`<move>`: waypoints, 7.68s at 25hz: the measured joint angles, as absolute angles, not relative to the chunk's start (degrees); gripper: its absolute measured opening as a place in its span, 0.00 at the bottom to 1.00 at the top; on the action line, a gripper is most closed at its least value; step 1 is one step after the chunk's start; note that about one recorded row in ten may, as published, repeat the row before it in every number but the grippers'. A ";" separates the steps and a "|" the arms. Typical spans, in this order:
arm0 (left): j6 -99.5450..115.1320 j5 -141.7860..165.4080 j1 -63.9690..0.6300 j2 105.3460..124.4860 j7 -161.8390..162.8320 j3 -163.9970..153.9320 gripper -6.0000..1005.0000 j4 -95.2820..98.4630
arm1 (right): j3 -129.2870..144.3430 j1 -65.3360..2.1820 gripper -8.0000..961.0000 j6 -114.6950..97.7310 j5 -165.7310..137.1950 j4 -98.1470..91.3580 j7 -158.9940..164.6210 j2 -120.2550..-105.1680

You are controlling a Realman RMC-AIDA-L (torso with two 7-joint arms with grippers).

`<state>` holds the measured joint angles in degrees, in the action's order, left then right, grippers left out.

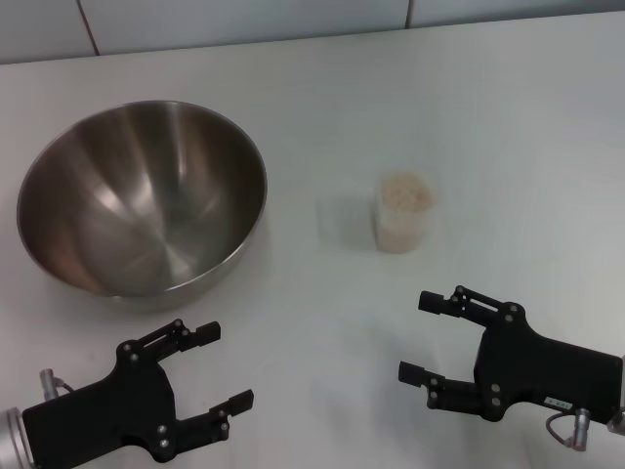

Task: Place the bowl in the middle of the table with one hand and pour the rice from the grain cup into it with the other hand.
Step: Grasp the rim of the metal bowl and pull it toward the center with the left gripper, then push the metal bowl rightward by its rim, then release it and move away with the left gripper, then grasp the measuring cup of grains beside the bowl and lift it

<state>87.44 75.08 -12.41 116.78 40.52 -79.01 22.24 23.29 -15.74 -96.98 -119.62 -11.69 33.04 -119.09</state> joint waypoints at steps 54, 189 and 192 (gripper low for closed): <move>61.91 136.16 -26.98 118.16 129.33 -59.60 0.75 63.46 | 23.29 -16.33 0.85 -97.38 -119.70 -11.43 33.05 -119.18; 89.24 113.32 -19.42 117.77 92.05 -50.01 0.82 64.16 | -7.48 -27.66 0.75 -66.75 -118.95 -4.66 33.48 -119.40; 89.24 113.32 -19.42 117.78 92.03 -50.01 0.82 64.16 | -7.49 -27.76 0.74 -66.73 -118.93 -3.56 31.43 -119.42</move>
